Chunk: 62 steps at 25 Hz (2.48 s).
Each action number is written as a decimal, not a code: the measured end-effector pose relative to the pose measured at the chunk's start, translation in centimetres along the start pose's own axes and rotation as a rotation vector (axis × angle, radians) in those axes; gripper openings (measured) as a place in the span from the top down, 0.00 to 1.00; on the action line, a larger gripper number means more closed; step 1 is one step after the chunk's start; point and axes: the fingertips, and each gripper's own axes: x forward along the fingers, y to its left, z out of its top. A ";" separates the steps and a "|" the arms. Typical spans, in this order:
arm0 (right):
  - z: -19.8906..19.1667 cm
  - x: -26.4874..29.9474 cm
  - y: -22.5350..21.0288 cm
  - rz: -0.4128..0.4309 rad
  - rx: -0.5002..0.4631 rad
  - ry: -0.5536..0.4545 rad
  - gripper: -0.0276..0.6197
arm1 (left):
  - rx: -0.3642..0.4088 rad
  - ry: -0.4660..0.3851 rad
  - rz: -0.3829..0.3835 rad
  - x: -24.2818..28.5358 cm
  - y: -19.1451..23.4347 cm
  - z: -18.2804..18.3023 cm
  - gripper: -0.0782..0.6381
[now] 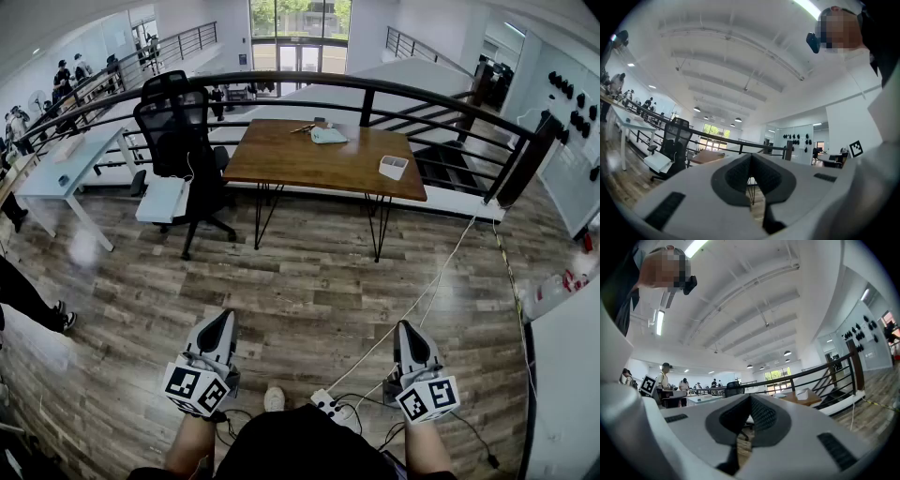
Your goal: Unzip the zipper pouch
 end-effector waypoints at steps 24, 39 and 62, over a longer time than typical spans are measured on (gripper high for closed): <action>0.4 3.1 0.2 0.003 0.018 -0.024 0.96 | -0.038 -0.005 -0.023 2.8 1.4 -0.1 0.87; -0.6 7.6 3.3 -0.016 0.010 -0.054 0.49 | -0.031 -0.009 -0.046 3.6 6.3 0.3 0.55; -2.2 14.2 6.9 -0.012 -0.006 -0.043 0.64 | -0.038 0.020 -0.028 3.3 13.5 0.5 0.54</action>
